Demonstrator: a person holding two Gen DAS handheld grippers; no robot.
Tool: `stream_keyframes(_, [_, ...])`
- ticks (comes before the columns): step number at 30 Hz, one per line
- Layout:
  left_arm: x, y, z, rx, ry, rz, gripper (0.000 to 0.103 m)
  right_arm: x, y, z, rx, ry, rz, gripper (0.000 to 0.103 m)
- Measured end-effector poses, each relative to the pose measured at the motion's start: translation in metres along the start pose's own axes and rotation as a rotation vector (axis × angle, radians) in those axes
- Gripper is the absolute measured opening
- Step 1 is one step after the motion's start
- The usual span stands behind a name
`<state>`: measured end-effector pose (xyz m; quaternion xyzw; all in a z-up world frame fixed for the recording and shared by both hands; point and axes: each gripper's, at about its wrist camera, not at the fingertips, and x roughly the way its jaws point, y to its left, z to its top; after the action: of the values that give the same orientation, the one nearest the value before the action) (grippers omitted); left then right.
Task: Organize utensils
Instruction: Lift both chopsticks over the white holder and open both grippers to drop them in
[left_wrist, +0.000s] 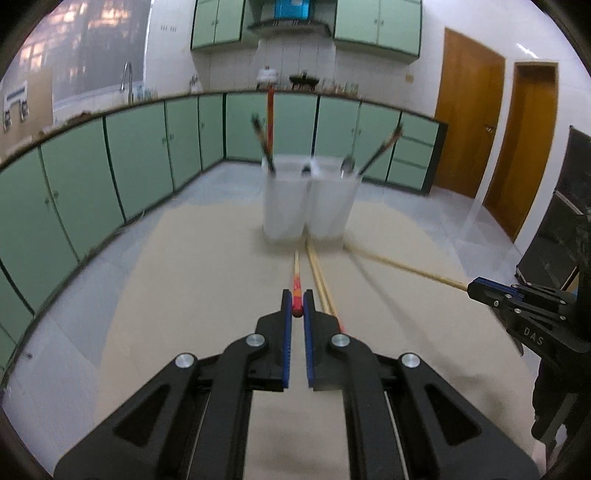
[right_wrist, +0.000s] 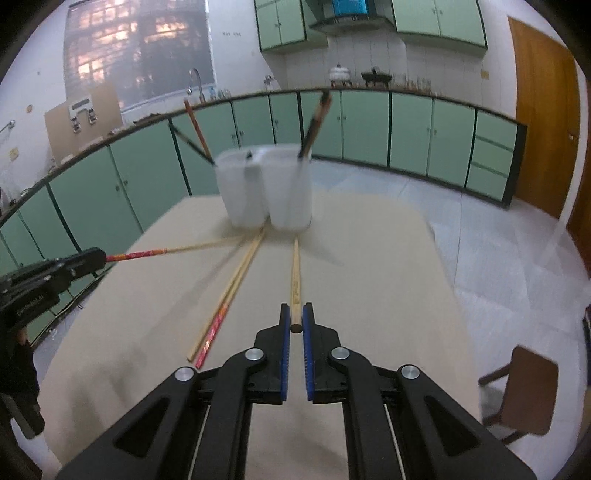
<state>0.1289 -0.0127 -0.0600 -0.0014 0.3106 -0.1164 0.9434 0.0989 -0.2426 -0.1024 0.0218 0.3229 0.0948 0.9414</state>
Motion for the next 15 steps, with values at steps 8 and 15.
stream_keyframes(8, [-0.029, -0.008, 0.057, 0.071, -0.123, -0.026, 0.005, -0.033, 0.003, 0.055, -0.063, -0.099, 0.024, 0.007])
stream_keyframes(15, [-0.028, -0.018, 0.092, 0.129, -0.146, -0.085, 0.005, -0.046, 0.014, 0.105, -0.141, -0.117, 0.070, 0.007])
